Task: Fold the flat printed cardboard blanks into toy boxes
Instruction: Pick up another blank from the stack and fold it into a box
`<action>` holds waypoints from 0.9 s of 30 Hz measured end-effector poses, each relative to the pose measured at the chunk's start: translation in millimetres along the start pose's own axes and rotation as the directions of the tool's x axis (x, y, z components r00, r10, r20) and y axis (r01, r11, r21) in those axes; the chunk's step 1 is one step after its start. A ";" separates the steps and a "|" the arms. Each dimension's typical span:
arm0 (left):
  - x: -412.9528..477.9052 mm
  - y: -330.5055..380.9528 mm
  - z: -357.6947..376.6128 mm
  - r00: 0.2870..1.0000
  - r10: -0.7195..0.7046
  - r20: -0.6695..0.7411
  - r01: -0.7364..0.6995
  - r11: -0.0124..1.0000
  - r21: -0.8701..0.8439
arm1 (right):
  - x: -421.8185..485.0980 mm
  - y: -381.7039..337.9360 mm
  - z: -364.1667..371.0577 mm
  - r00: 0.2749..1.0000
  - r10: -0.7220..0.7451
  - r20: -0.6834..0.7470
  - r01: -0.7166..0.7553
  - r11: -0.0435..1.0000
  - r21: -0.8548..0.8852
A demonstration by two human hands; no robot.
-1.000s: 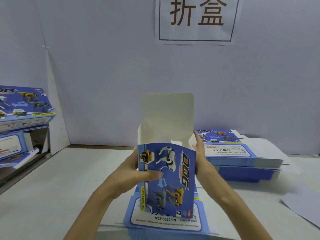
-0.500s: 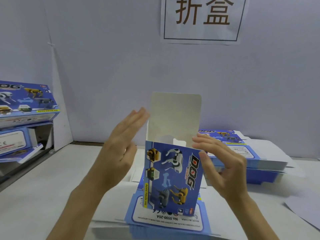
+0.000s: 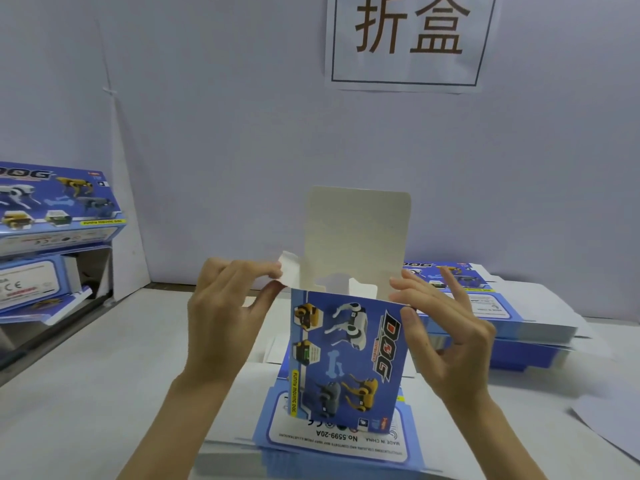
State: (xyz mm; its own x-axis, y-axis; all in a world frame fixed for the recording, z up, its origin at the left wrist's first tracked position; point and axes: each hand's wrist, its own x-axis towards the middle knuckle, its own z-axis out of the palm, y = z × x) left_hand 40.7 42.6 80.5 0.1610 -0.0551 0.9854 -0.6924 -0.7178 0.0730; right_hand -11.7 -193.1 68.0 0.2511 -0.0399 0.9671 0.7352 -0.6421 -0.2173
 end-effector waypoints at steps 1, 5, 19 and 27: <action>-5.6 2.5 5.1 0.998 -0.063 -0.027 0.063 0.998 -0.017 | -2.4 -0.5 2.0 0.999 0.031 -0.017 -0.030 0.999 0.025; -26.9 22.4 20.9 0.939 -0.345 -0.017 0.321 0.890 -0.323 | -12.5 -7.0 11.4 0.972 0.228 -0.052 -0.213 0.954 0.211; -45.5 43.1 26.0 0.859 -0.479 0.183 0.466 0.580 -0.668 | -29.9 -24.6 31.4 0.912 0.409 -0.032 -0.362 0.839 0.407; -31.0 20.8 20.0 0.562 -0.372 0.739 0.825 0.317 -0.468 | 13.5 -1.9 -5.8 0.919 0.386 -0.081 -0.329 0.865 0.379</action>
State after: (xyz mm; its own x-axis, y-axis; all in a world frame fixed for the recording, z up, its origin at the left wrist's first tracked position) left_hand 35.4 15.5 48.4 0.8678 -0.2764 0.4128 -0.4155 0.0519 0.9081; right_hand -13.4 -196.8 82.2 0.4633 -0.3462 0.8158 0.7917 -0.2520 -0.5565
